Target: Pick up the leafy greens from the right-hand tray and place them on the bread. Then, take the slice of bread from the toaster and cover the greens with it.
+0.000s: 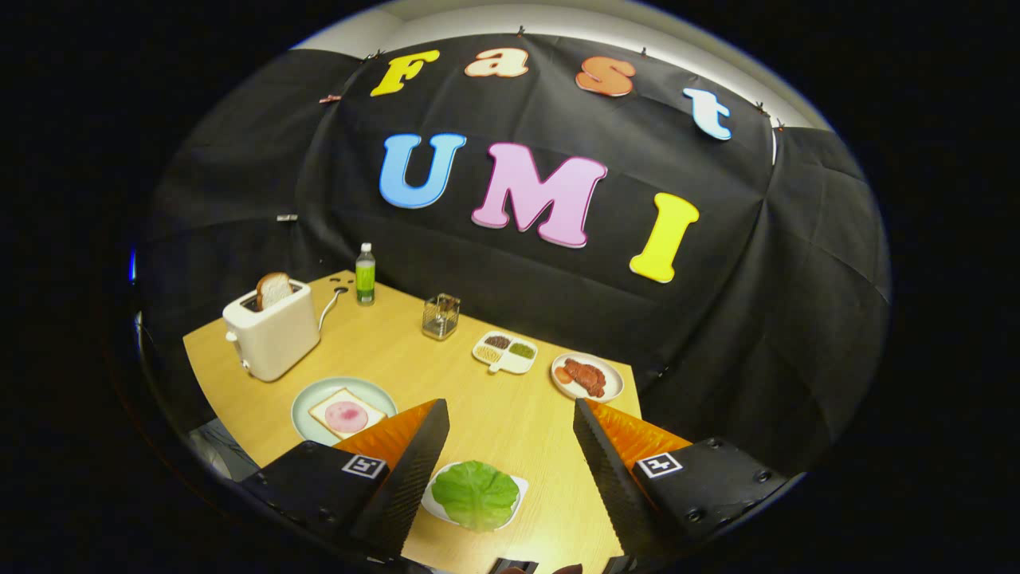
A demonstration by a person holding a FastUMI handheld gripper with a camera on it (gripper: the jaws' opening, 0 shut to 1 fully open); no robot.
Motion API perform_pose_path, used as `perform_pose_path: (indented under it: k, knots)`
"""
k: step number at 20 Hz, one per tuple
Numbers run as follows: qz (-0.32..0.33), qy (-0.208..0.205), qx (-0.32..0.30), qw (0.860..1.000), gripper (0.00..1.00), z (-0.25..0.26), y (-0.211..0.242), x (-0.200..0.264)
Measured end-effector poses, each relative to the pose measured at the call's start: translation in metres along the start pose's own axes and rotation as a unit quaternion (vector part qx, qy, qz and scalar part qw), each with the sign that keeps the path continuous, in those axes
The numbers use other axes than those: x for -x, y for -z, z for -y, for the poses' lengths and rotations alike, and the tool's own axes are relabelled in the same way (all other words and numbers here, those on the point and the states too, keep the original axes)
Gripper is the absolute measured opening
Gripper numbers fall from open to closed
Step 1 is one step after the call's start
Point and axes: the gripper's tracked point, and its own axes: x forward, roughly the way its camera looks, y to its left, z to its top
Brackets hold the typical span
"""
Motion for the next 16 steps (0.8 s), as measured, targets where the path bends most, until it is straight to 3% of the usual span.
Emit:
perform_pose_path:
  k: [9,12,16]
  knots:
    - [-0.123,-0.06,0.074,0.988,0.97,-0.031,0.121,-0.046]
    - [-0.182,-0.079,0.068,0.978,0.95,-0.033,0.164,-0.061]
    - [-0.237,-0.106,0.032,0.965,0.85,-0.041,0.205,-0.081]
